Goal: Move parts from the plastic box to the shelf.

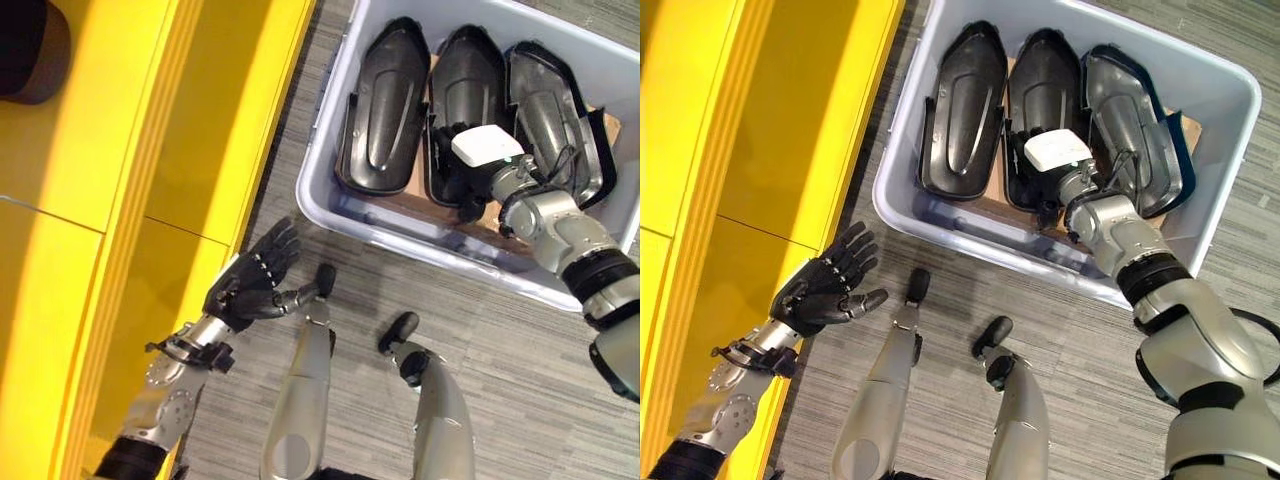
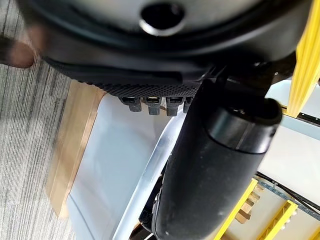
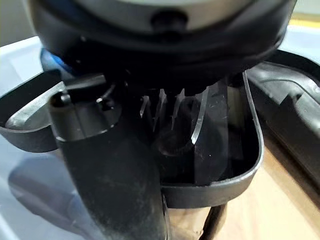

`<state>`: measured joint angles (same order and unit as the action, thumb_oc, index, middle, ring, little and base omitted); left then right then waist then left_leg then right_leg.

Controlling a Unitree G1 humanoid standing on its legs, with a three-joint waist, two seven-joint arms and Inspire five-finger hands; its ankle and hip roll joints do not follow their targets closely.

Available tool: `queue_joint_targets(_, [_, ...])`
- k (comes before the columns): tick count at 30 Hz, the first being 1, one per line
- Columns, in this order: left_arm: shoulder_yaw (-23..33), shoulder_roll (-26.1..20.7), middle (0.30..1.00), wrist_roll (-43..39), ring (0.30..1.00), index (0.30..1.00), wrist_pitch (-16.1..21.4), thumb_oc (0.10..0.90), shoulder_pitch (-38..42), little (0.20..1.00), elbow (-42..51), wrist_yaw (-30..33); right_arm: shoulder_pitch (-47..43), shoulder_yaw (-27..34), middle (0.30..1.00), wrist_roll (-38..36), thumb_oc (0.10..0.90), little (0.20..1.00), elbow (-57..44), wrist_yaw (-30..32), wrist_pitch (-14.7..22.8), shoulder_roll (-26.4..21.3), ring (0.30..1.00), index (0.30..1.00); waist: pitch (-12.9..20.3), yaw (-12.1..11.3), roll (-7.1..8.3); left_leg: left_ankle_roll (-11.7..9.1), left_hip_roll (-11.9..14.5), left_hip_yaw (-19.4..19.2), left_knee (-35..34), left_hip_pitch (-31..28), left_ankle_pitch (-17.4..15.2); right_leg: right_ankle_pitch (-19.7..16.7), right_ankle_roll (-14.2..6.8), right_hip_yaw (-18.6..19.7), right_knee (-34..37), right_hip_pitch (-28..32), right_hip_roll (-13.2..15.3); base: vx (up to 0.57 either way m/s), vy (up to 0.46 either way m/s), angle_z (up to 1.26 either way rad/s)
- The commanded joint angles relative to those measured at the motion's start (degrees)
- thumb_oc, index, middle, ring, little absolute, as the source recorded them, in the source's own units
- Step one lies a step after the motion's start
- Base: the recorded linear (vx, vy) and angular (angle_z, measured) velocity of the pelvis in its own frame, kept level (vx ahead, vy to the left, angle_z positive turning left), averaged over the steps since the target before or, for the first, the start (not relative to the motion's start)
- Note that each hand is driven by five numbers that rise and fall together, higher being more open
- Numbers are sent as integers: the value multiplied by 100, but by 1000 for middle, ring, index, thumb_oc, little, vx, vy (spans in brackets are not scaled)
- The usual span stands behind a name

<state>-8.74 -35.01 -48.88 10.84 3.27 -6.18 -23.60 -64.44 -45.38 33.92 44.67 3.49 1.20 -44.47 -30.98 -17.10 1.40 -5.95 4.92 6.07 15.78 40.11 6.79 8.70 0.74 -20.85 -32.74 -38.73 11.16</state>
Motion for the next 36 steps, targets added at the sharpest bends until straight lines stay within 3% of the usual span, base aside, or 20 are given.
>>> queue_joint_targets(1, [49,36,1000,-163,1000,1000,351,900,-72,1000,857,-400,-109,155,1000,289,900,1000,80,733,-811,-342,1000,1000,119,-12,-390,466,-292,-234,-77,-81,-335,150,-261,109,-189,274,-329,0,0,0])
queue_joint_targets(8, [87,75,1000,-317,1000,1000,323,900,-258,1000,1005,-379,332,753,1000,-34,900,1000,-495,730,-846,-500,1000,1000,119,153,-390,461,-274,-332,-60,-276,-409,158,-264,244,-50,449,-373,-4,35,-2])
queue_joint_targets(20, [-79,444,1000,-347,1000,1000,575,900,-159,1000,973,-77,2308,1989,1000,-34,900,1000,-1036,1793,-691,159,1000,1000,119,626,-462,462,-250,-641,-193,-351,-489,61,-312,558,263,338,-426,-42,57,-10])
queue_joint_targets(30, [-152,613,1000,-230,1000,1000,703,900,-3,1000,913,138,2783,2005,1000,476,900,1000,-1723,1717,-605,310,1000,1000,119,848,-462,436,-201,-816,-341,-517,-468,25,-327,686,403,384,-438,-30,23,-4])
queue_joint_targets(33, [-177,612,1000,-253,1000,1000,703,900,57,1000,897,170,2716,1947,1000,698,900,1000,-1777,1697,-653,297,1000,1000,119,868,-478,428,-190,-840,-370,-546,-446,2,-330,698,431,393,-438,-49,21,-6])
queue_joint_targets(34, [-160,615,1000,-244,1000,1000,710,900,114,1000,895,162,2647,1949,1000,738,900,1000,-1764,1706,-650,286,1000,1000,119,854,-495,459,-161,-862,-392,-411,-308,-126,-275,639,473,274,-454,-86,18,-8])
queue_joint_targets(36, [-204,617,1000,-226,1000,1000,706,900,192,1000,859,159,2420,1792,1000,1093,900,1000,-1610,1654,-471,264,1000,1000,119,826,-518,455,-166,-869,-423,-420,-292,-143,-277,622,505,282,-457,-68,8,-6])
